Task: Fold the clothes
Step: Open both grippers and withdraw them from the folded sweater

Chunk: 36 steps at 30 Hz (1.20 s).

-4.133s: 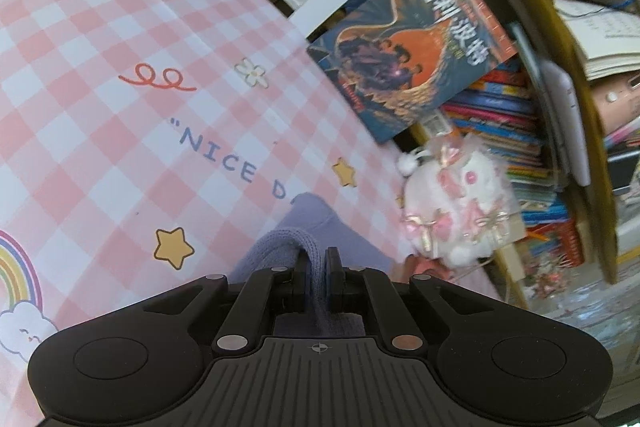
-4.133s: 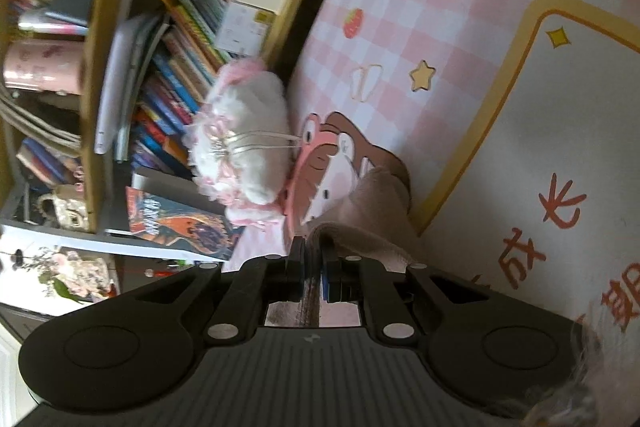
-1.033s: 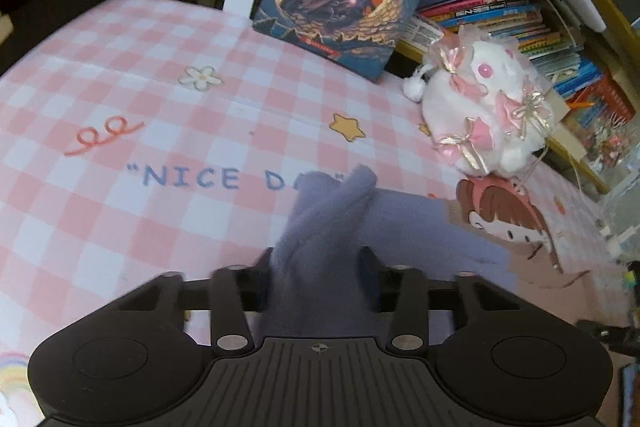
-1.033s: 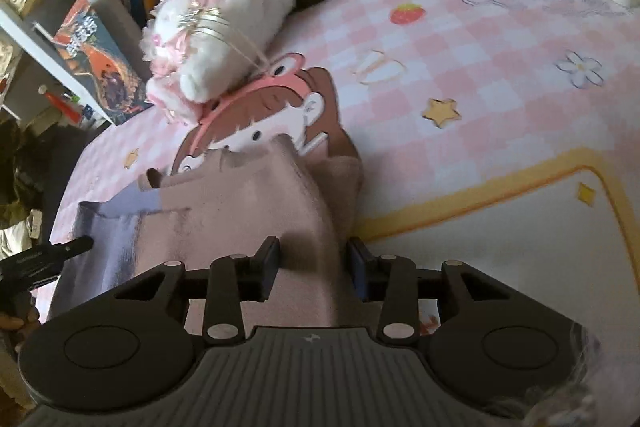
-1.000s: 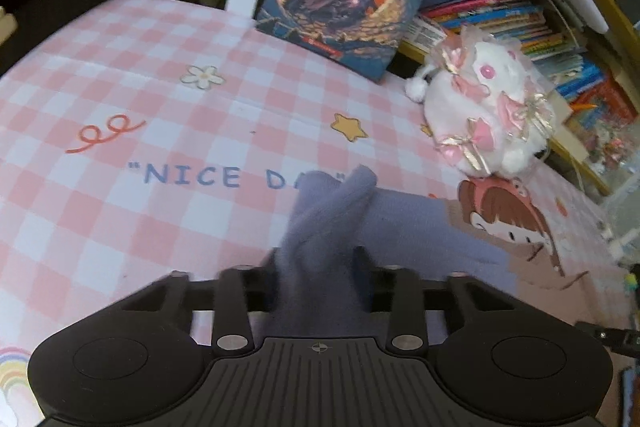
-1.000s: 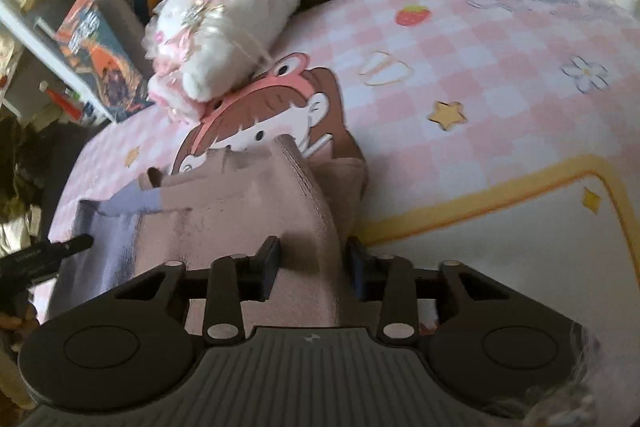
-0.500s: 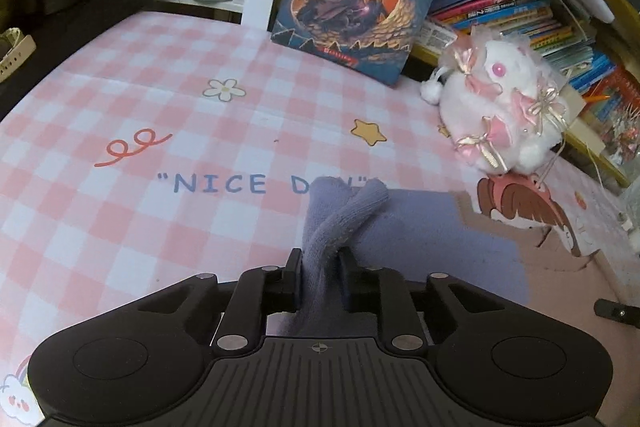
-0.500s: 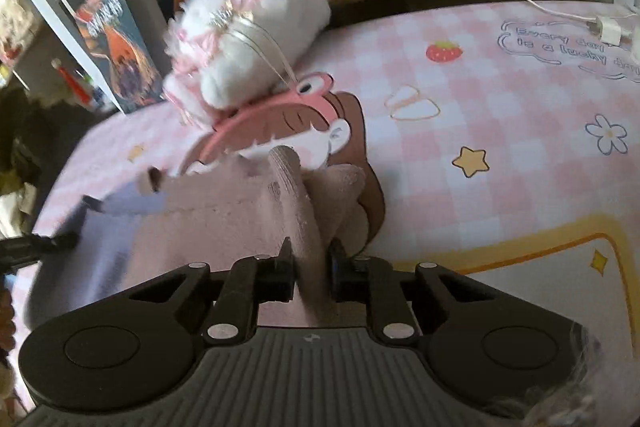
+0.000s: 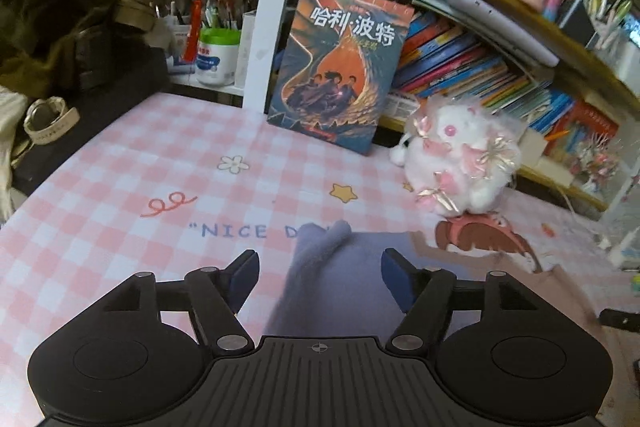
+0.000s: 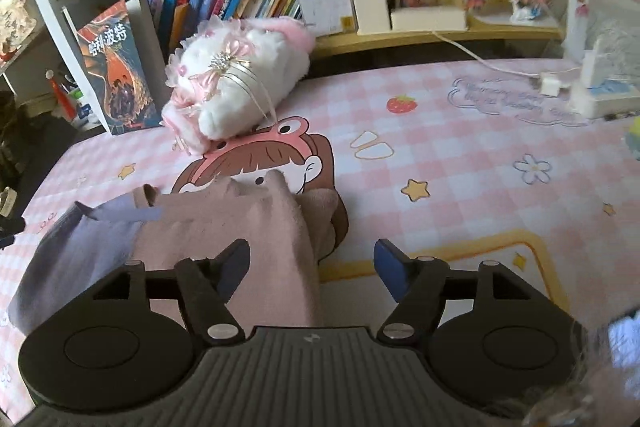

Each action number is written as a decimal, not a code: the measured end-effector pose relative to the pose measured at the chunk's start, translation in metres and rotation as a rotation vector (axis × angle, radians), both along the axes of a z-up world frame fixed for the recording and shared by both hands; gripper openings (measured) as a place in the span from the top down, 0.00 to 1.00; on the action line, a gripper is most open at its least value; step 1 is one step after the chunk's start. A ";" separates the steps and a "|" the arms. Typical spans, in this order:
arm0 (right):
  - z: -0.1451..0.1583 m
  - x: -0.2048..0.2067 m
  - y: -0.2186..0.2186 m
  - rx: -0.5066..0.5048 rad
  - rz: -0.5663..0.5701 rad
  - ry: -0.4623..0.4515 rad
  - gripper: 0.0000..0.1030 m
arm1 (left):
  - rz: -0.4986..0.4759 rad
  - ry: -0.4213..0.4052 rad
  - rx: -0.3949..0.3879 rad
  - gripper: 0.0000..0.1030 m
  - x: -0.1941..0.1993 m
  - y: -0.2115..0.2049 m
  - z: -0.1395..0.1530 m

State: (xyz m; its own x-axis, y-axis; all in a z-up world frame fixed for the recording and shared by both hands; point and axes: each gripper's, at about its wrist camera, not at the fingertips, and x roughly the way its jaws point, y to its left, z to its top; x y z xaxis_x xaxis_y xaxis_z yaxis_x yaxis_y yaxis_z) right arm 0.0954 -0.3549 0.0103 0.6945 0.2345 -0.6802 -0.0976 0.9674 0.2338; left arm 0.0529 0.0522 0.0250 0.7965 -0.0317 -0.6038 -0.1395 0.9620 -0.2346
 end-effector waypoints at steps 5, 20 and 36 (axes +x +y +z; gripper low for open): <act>0.002 -0.036 0.011 -0.039 -0.054 -0.011 0.24 | -0.024 0.015 0.002 0.26 -0.028 -0.005 -0.003; -0.011 -0.124 0.066 -0.147 -0.081 0.039 0.19 | -0.057 0.142 -0.030 0.25 -0.086 -0.016 -0.033; -0.014 -0.149 0.081 -0.177 -0.063 0.074 0.14 | -0.079 0.186 -0.072 0.24 -0.099 -0.021 -0.043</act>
